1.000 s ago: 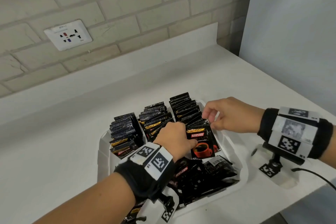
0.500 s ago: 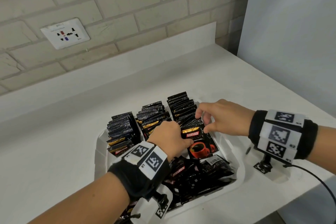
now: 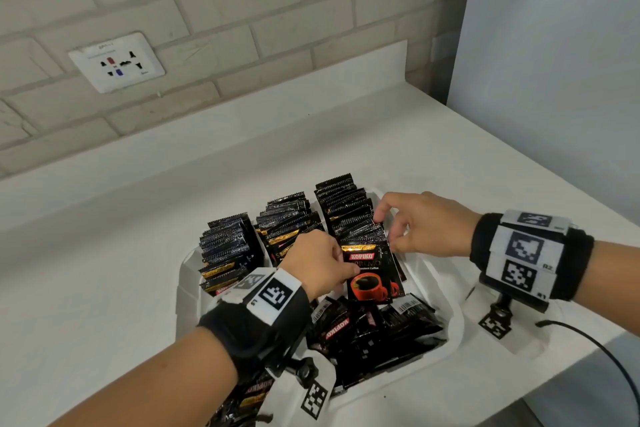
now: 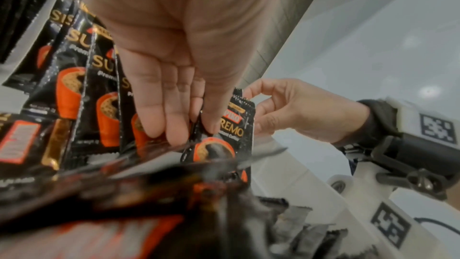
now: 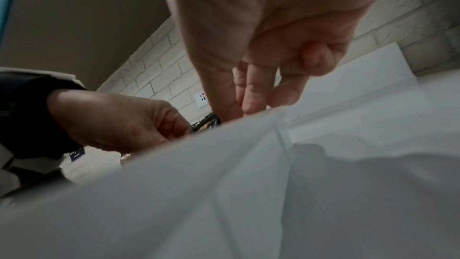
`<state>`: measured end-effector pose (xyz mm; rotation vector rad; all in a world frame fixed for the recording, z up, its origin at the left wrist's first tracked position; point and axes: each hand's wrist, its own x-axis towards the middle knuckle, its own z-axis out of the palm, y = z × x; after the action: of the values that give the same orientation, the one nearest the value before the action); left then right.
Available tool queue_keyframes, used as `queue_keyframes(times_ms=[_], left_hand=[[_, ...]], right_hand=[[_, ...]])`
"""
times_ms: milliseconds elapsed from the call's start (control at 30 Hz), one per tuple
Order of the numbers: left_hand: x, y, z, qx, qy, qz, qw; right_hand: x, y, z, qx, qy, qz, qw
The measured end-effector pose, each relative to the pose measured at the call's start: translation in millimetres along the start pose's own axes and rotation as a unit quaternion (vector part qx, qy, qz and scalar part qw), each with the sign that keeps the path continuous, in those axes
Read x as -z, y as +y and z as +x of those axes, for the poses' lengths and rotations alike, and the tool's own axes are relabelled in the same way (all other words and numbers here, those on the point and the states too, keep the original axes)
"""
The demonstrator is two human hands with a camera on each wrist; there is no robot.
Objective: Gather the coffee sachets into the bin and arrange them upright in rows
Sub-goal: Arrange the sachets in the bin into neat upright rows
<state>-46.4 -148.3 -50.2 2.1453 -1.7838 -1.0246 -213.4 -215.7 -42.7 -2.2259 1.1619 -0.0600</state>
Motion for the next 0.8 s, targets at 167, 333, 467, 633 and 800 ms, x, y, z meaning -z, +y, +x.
queue_keyframes(times_ms=[167,333,467,633,800], left_hand=[[-3.8,0.1,-1.8,0.023,-0.012,-0.098,0.995],[-9.5,-0.6,-4.7,0.031,-0.002,-0.118,0.992],[-12.0,1.6,-3.9,0.032,-0.001,-0.145,0.989],[-14.3,4.4,-3.8,0.039,-0.004,-0.188,0.981],[-13.4,2.1,-5.0,0.044,0.006,-0.175,0.983]], right_hand=[[4.2,-0.4,-5.0,0.009,0.014,-0.033,0.999],[14.2,-13.9,-25.2,0.101,0.051,-0.237,0.965],[4.5,-27.6,-31.9,0.172,-0.108,-0.293,0.934],[-17.6,-36.7,-18.5,0.164,-0.245,-0.326,0.898],[-20.3,-36.2,-7.8,0.107,-0.266,-0.284,0.915]])
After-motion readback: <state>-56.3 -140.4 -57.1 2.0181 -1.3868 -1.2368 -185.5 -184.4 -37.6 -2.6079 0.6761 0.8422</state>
